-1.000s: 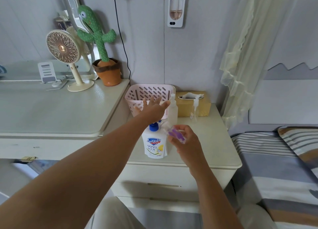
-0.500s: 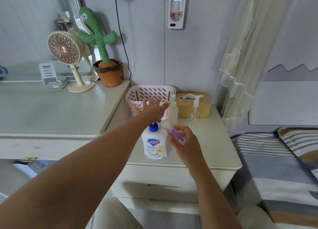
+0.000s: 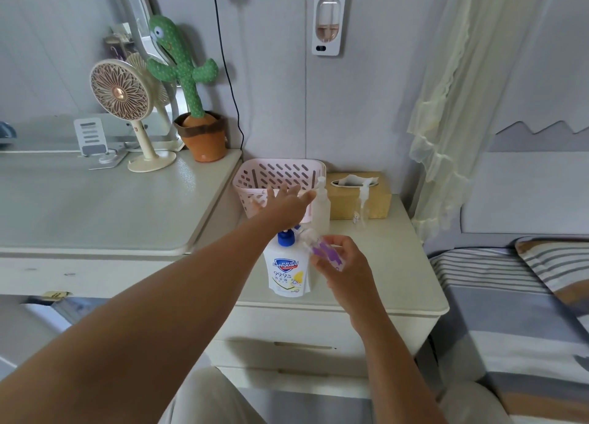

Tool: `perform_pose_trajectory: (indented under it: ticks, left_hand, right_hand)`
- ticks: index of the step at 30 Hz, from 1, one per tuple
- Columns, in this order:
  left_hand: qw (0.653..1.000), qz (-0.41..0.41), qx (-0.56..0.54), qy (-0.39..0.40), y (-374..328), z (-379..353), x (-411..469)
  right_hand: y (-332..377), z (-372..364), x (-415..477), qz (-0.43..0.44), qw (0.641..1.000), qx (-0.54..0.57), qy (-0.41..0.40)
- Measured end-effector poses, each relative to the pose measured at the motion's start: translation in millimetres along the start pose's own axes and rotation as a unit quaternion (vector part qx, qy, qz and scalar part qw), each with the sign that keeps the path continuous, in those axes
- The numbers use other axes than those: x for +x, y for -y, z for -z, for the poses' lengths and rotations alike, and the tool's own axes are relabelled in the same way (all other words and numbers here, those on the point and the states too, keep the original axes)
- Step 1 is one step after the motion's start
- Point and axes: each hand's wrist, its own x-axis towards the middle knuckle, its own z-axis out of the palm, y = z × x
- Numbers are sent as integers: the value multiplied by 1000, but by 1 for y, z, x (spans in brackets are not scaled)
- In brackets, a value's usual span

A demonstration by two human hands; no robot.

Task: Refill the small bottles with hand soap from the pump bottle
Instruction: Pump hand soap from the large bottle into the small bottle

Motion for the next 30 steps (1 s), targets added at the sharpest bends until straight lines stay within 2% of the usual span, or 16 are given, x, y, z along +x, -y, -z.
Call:
perform_pose_trajectory:
  ticks: [7, 14, 20, 30]
  left_hand:
    - [1000, 3, 14, 2, 3, -10, -11]
    - [1000, 6, 0, 9, -1, 3, -8]
    - [1000, 8, -25, 2, 10, -12, -5]
    - [999, 4, -39, -7, 3, -2, -4]
  right_hand:
    - [-10, -3, -3, -10, 1000, -5, 4]
    - [2, 0, 2, 16, 999, -29, 1]
    - [-5, -2, 0, 3, 1000, -30, 2]
    - [2, 0, 2, -4, 1000, 0, 8]
